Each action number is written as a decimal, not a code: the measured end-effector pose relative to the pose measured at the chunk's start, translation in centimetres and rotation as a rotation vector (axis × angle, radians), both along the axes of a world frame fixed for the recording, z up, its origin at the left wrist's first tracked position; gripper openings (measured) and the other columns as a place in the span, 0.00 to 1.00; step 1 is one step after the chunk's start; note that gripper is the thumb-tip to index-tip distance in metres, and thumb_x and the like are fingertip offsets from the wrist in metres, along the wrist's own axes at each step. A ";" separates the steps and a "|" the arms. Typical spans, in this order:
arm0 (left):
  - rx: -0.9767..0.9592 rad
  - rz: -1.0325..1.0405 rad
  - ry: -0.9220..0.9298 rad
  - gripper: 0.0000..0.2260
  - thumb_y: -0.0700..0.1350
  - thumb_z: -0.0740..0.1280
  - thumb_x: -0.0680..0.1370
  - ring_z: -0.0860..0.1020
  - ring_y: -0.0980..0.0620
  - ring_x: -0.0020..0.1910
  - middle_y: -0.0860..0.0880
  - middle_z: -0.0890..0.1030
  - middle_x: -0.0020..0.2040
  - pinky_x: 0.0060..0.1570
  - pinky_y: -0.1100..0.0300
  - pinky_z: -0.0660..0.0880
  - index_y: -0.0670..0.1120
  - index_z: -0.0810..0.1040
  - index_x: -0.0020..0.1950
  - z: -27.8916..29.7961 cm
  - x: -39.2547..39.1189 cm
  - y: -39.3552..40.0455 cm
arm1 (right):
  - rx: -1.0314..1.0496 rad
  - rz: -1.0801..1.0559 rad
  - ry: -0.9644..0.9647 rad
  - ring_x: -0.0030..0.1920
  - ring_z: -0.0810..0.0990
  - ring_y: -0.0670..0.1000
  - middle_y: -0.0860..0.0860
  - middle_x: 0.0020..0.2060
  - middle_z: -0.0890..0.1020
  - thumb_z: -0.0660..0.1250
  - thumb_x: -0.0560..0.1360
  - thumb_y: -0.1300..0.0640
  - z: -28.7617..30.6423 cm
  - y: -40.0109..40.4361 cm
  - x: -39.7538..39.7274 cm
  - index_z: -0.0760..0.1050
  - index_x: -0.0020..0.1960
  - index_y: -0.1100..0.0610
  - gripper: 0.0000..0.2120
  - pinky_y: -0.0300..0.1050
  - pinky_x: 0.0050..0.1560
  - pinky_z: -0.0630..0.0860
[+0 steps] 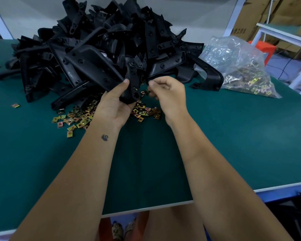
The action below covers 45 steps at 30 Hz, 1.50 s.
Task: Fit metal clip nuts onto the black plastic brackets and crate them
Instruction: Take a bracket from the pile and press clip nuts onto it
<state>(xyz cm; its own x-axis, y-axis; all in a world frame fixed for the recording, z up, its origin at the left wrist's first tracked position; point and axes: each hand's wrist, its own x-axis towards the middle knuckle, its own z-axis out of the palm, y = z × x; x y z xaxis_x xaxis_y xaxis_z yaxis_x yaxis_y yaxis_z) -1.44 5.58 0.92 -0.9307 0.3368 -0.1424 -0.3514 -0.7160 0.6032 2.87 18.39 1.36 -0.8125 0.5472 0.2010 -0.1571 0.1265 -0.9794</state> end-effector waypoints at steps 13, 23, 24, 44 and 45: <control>-0.021 -0.095 0.070 0.03 0.39 0.69 0.78 0.85 0.52 0.43 0.45 0.86 0.44 0.40 0.60 0.80 0.41 0.81 0.51 -0.3 -0.1 0.6 | -0.532 0.232 0.156 0.41 0.84 0.47 0.52 0.39 0.86 0.65 0.79 0.64 0.4 0.1 0.2 0.80 0.48 0.59 0.06 0.39 0.44 0.80; -0.038 -0.121 0.097 0.07 0.40 0.68 0.78 0.85 0.52 0.44 0.45 0.86 0.47 0.39 0.61 0.80 0.41 0.81 0.55 -0.4 0.2 0.9 | -0.477 0.243 0.147 0.42 0.84 0.50 0.53 0.40 0.86 0.69 0.74 0.69 0.4 -0.2 0.0 0.82 0.47 0.59 0.07 0.44 0.51 0.81; -0.040 -0.121 0.097 0.06 0.40 0.68 0.78 0.85 0.52 0.44 0.45 0.86 0.47 0.39 0.61 0.80 0.41 0.81 0.54 -0.4 0.2 0.9 | -0.478 0.245 0.144 0.42 0.84 0.50 0.53 0.40 0.86 0.69 0.74 0.69 0.4 -0.2 0.0 0.82 0.46 0.59 0.07 0.44 0.51 0.81; -0.103 -0.098 0.131 0.12 0.39 0.68 0.79 0.85 0.50 0.49 0.45 0.85 0.51 0.43 0.57 0.81 0.40 0.78 0.62 -0.3 0.5 0.9 | -0.508 0.273 0.150 0.40 0.84 0.49 0.53 0.39 0.86 0.69 0.74 0.69 0.4 0.1 0.1 0.81 0.45 0.59 0.06 0.41 0.45 0.80; -0.111 -0.097 0.138 0.11 0.39 0.68 0.79 0.85 0.50 0.50 0.45 0.86 0.51 0.44 0.56 0.81 0.41 0.78 0.61 -0.3 0.5 0.9 | -0.507 0.268 0.152 0.40 0.84 0.49 0.53 0.39 0.85 0.69 0.74 0.69 0.4 0.1 0.1 0.81 0.45 0.59 0.06 0.41 0.45 0.80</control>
